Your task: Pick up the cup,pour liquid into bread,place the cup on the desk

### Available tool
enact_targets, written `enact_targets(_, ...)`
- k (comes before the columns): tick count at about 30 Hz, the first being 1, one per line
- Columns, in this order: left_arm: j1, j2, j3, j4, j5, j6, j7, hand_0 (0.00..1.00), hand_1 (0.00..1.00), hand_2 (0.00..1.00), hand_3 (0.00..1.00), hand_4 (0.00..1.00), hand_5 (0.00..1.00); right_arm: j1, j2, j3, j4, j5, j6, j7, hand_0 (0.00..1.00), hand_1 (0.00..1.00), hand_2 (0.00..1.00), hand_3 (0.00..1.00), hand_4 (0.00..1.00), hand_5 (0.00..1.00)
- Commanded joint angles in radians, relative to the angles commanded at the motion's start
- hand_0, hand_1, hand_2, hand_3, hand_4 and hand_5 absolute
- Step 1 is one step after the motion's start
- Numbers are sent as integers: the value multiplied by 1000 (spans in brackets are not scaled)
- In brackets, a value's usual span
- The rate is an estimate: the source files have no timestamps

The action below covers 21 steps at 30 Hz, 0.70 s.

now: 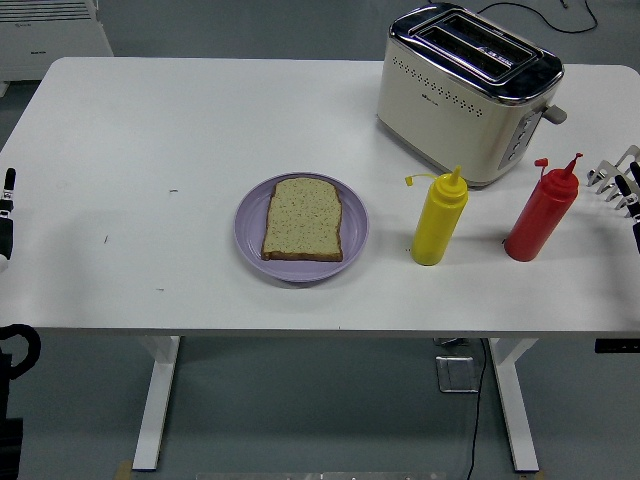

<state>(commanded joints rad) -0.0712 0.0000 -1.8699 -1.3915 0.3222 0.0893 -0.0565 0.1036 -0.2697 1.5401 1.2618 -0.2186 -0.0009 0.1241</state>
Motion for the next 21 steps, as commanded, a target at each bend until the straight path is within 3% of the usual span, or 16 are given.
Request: enact_targets(21,2,0,0,-1,1,-1,1,789,745,734,684,565,998,-1,2,-3,-1,6,-8,-1,761,696,716,754,640,603)
